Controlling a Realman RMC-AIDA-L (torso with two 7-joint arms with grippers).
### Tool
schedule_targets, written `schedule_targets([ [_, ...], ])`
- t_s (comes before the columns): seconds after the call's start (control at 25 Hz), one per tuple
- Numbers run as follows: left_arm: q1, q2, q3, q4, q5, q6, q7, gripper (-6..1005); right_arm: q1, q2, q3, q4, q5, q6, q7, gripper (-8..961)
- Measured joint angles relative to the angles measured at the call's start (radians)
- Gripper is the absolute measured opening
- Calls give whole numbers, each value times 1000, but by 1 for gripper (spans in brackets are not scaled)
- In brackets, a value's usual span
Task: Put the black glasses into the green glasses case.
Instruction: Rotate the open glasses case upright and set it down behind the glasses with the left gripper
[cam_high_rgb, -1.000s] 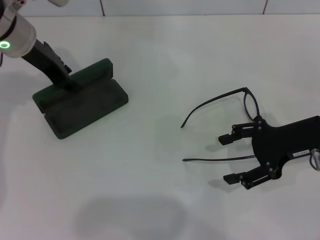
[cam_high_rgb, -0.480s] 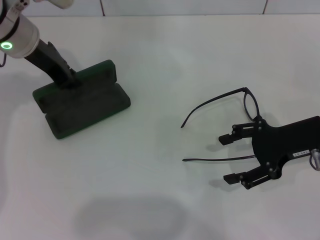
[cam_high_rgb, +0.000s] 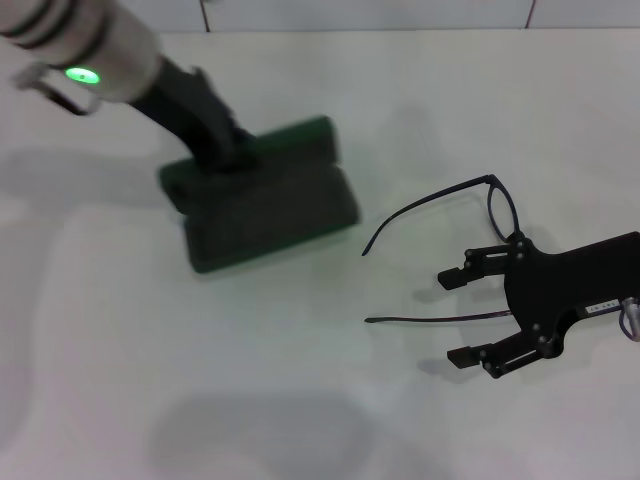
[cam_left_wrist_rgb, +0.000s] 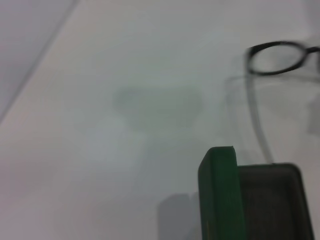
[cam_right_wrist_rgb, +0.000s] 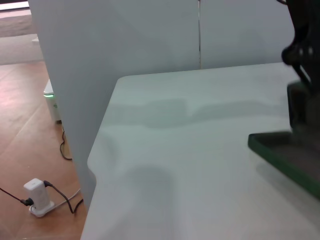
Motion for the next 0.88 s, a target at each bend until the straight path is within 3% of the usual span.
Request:
schedule_targets([
  [0.16,-10,-32,142,-9,6,-67,-3,215,0,0,-1,0,0,-4,0,860],
  [0.28,-28,-39,214,-45,-5,-121,-16,216,0,0,-2,-1,0,-7,-2,860],
  [0.88,-60,-31,224,-121,40,-231,30,225,-4,1,-2,0,0,-11,-9,860],
])
